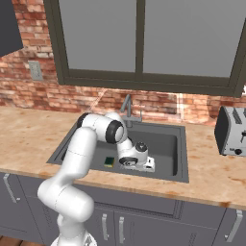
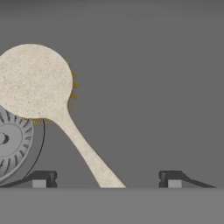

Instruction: Pick up the dish brush and sponge from the sink, and place them back in the cabinet, and close the cabinet doors.

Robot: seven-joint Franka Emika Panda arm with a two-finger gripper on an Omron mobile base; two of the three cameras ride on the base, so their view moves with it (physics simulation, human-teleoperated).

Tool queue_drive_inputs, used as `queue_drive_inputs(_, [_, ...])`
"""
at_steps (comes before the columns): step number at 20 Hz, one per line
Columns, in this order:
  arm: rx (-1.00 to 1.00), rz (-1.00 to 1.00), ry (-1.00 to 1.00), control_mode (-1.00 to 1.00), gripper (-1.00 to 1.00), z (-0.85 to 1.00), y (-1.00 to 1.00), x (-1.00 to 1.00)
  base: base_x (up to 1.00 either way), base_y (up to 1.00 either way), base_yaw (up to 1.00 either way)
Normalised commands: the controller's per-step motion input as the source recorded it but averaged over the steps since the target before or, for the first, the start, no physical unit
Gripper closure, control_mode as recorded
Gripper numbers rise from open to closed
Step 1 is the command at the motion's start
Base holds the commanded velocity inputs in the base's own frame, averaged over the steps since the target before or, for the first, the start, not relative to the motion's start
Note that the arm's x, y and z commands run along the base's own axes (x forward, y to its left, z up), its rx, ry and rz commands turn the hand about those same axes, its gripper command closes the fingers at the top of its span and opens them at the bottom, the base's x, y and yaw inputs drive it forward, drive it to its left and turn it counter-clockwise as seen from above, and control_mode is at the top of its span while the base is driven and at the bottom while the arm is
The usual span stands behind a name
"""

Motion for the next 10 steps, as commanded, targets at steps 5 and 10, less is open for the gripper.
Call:
queue_drive_inputs(5, [0.00, 0.00, 0.00, -1.00, -1.00, 0.00, 0.00, 0.00, 0.00, 0.00, 0.00])
queue_drive_inputs(10, [0.00, 0.00, 0.00, -1.00, 1.00, 0.00, 0.00, 0.00, 0.00, 0.00, 0.00])
